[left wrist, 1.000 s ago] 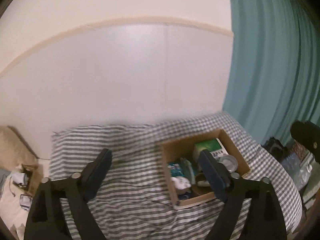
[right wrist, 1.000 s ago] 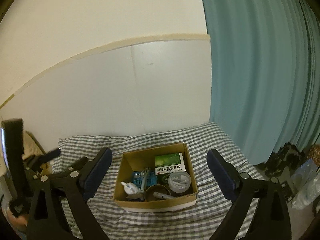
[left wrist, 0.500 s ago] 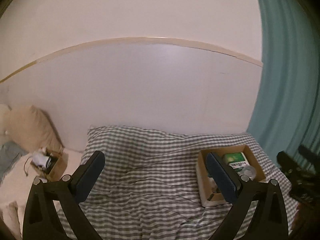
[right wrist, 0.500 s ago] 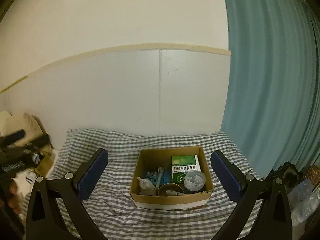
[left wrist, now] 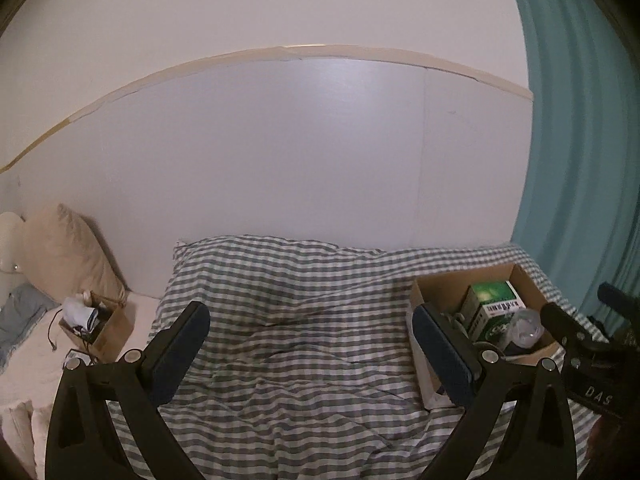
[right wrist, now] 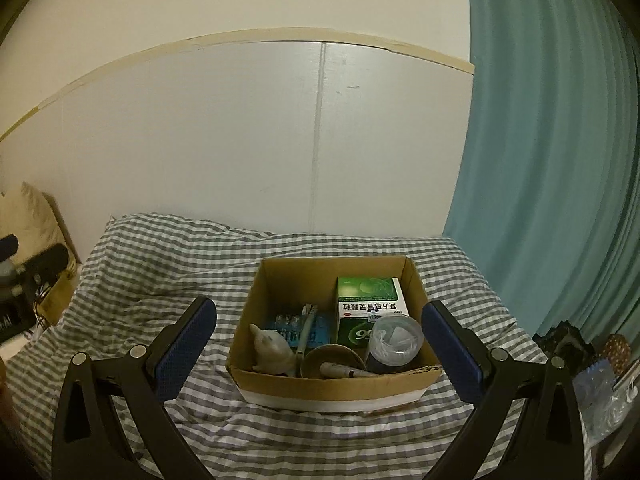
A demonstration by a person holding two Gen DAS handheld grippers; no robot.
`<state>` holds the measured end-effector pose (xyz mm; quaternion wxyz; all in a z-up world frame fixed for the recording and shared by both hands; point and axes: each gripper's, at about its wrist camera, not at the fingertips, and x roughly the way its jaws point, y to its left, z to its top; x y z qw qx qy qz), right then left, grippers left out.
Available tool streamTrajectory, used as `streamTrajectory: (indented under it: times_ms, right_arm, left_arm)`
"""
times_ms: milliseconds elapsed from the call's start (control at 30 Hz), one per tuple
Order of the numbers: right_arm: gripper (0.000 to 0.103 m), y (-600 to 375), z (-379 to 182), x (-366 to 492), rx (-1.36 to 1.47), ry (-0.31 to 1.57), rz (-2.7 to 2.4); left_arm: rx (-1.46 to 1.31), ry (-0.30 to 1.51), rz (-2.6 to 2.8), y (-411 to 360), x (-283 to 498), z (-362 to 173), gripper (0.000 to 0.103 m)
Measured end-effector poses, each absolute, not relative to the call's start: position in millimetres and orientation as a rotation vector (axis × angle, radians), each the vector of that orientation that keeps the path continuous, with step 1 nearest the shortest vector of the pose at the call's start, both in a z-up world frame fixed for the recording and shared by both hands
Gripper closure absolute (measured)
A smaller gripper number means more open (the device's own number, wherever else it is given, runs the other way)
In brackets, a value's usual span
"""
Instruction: Organize objects
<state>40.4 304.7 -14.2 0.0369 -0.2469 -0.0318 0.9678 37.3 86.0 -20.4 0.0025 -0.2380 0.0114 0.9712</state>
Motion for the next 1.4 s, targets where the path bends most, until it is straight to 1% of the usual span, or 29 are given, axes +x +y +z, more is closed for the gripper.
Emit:
streamTrajectory:
  times_ms: [300,567,900,1400]
  right_arm:
    - [0.000,314.7,-13.6,40.9,-0.777,-0.062,2.951]
    - [0.000,308.7,-13.3,41.2,-0.766,-0.105,2.946]
    - [0.000,310.7,-11.8,41.1,-0.770,-0.083,2.944]
    - [0.000,308.1,-12.9,41.5,-0.779,-0.082,2.941]
  left_arm:
    - [-0.763,0.054,3.035,90.5,38.2,-22.3,0.000]
    - [-0.765,0.023,3.036,87.6,37.7,-20.4,0.000]
    - [-0.778,-0.022,3.023,85.6,35.8,-20.2,0.000]
    - [-0.778,-0.013,3.022,87.6,36.0,-21.2,0.000]
